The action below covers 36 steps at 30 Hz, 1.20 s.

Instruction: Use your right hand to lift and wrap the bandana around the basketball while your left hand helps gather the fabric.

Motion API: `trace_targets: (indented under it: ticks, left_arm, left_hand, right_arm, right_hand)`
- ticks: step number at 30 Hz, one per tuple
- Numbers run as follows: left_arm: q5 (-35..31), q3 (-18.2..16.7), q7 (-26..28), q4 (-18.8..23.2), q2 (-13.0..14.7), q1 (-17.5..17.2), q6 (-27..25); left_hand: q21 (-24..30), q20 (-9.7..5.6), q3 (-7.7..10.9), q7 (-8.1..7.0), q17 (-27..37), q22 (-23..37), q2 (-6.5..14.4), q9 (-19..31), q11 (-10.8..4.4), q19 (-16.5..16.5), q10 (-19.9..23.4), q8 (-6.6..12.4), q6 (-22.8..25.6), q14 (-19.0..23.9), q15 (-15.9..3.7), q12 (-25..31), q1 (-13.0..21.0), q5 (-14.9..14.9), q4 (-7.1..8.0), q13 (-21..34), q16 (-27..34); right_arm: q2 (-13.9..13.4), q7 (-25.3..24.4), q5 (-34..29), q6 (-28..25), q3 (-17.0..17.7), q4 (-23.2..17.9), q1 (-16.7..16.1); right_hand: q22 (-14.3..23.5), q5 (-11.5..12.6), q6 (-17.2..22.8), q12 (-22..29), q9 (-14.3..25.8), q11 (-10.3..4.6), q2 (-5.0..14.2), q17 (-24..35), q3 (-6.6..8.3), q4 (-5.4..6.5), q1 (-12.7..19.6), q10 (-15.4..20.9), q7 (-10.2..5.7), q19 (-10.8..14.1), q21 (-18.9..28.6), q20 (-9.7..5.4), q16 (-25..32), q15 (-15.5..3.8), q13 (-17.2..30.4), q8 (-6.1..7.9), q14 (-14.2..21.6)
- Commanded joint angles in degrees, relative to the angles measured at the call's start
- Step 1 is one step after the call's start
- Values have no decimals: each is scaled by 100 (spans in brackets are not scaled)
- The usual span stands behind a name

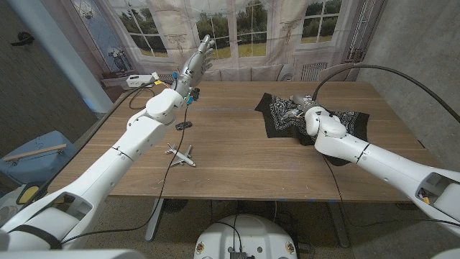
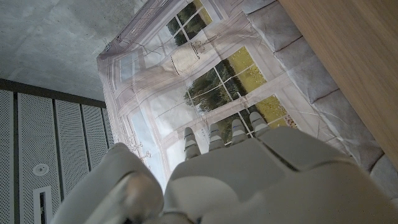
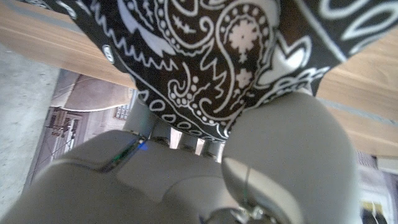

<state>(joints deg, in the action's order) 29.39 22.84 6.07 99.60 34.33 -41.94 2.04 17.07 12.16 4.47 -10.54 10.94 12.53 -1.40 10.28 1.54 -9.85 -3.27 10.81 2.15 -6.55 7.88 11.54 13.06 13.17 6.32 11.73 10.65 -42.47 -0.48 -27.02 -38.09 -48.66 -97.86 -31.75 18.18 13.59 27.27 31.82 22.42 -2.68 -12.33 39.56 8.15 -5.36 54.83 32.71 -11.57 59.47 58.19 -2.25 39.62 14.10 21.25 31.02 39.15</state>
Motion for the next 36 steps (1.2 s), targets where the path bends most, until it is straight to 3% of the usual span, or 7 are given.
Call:
trace_targets:
  ticks: [1, 11, 20, 27, 36]
  left_arm:
    - [15, -33, 18, 63, 24, -149, 103]
    - [38, -139, 80, 223, 124, -380, 179]
    - [56, -160, 27, 205, 133, -420, 268]
    - [78, -196, -15, 204, 159, -488, 363]
    - [75, -310, 69, 387, 273, -685, 387]
  left_hand:
    - [0, 8, -37, -48, 2, 6, 61, 6, -19, -152, -45, 25, 9, -22, -4, 47, -6, 53, 30, -2, 36]
    - [-12, 8, -54, -41, 2, 6, 70, 6, -13, -168, -71, 17, 2, -44, -7, 47, -21, 63, 30, -3, 34]
    - [-14, 7, -69, -56, 1, 6, 77, 6, -25, -163, -55, 20, 18, -22, -11, 62, -32, 71, 29, -3, 47]
    - [-18, 7, -81, -63, 1, 6, 82, 6, -25, -163, -63, 16, 13, -26, -6, 65, -39, 78, 27, -4, 48]
    - [-19, 7, -90, -66, 0, 6, 84, 6, -27, -159, -59, 10, 2, -23, -15, 70, -42, 82, 24, -4, 50]
  right_arm:
    - [135, -1054, 1074, 2420, 986, 187, -437]
    - [523, -1426, 1184, 3363, 1086, 631, -301]
    - [948, -1176, 1975, 4409, 1271, 1175, -109]
    - [1470, -861, 2633, 5091, 1325, 1792, 208]
    - [1968, -427, 3335, 5551, 1388, 2397, 585]
  right_hand:
    - [-19, -76, 23, 39, 57, -2, 2247, 92, 502, -395, 2420, 64, 54, 628, 92, -1032, -23, -2688, 79, 64, 2401]
    - [-86, -218, 203, 86, 70, 76, 2258, 174, 644, -327, 2573, 159, 188, 587, 225, -1035, -100, -2669, 182, 172, 2483]
    - [-119, -256, 238, 117, 91, 111, 2259, 207, 687, -272, 2568, 219, 216, 551, 277, -1042, -172, -2644, 234, 213, 2440]
    - [-153, -273, 341, 135, 83, 140, 2271, 249, 763, -263, 2622, 235, 295, 504, 325, -1047, -242, -2651, 291, 265, 2408]
    - [-189, -287, 390, 135, 70, 161, 2267, 253, 839, -254, 2671, 200, 338, 447, 380, -1049, -354, -2652, 353, 293, 2351]
